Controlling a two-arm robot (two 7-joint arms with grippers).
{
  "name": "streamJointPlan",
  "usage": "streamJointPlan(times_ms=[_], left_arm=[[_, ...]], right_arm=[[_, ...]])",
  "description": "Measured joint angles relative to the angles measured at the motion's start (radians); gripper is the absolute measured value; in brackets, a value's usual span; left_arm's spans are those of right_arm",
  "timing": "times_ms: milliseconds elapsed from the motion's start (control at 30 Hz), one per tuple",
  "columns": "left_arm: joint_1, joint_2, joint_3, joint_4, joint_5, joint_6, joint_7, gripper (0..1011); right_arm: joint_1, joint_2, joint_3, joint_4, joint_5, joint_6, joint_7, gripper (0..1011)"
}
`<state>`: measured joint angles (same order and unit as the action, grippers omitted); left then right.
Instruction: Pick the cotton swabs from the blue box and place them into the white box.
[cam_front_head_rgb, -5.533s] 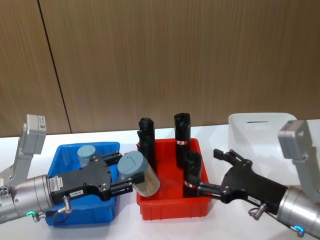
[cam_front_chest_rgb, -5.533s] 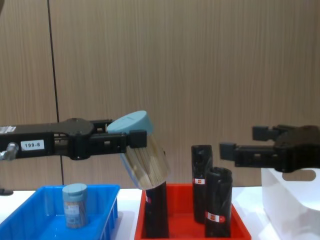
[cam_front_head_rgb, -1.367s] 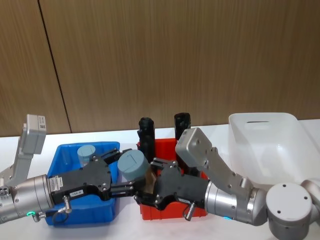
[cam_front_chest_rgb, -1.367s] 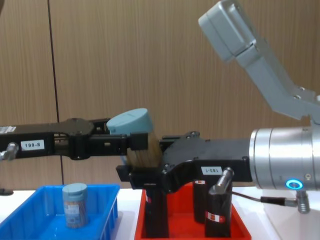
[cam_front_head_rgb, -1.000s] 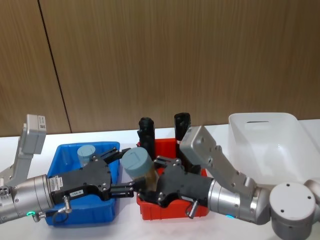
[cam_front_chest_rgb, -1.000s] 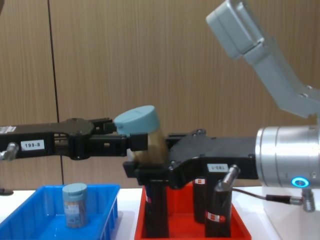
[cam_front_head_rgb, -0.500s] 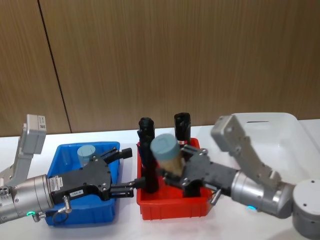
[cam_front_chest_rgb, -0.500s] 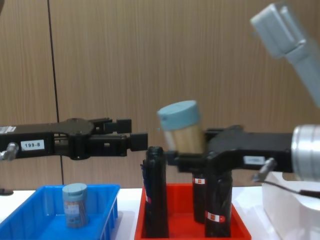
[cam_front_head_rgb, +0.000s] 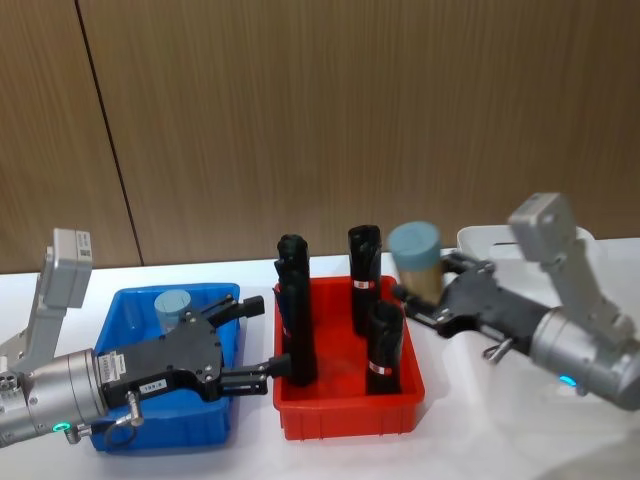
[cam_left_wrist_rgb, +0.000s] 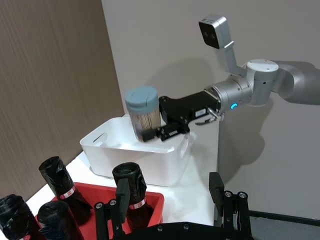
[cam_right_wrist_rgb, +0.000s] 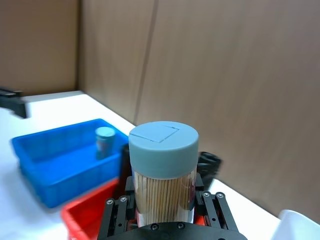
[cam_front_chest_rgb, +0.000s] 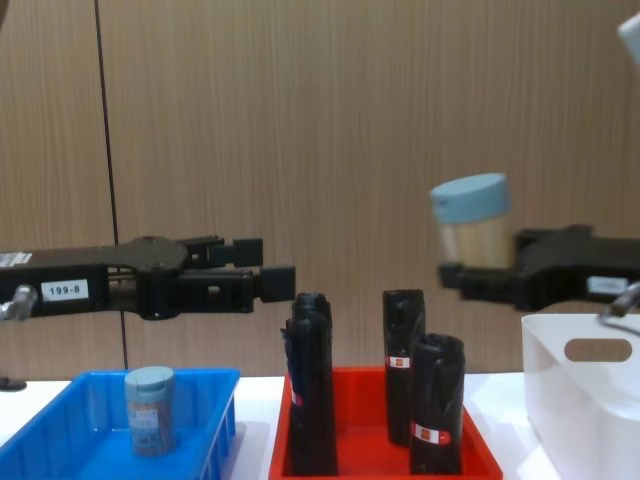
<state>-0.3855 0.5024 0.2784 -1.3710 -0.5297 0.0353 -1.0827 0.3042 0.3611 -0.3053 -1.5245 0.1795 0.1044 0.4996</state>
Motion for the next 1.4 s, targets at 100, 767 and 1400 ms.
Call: streamJointPlan(times_ms=[100, 767, 1400], left_arm=[[0.0, 0.0, 0.0, 0.0, 0.0, 0.0, 0.0, 1004], [0.0, 0.0, 0.0, 0.0, 0.0, 0.0, 0.0, 1004], [0.0, 0.0, 0.0, 0.0, 0.0, 0.0, 0.0, 1004]], right_arm=[[0.005, 0.013, 0.018, 0.012, 0.013, -0.004, -0.022, 641], [0.081, 0.035, 0.078, 0.213, 0.033, -0.033, -0.12, 641], [0.152, 0.006, 0.071, 0.423, 0.004, -0.05, -0.159, 641]])
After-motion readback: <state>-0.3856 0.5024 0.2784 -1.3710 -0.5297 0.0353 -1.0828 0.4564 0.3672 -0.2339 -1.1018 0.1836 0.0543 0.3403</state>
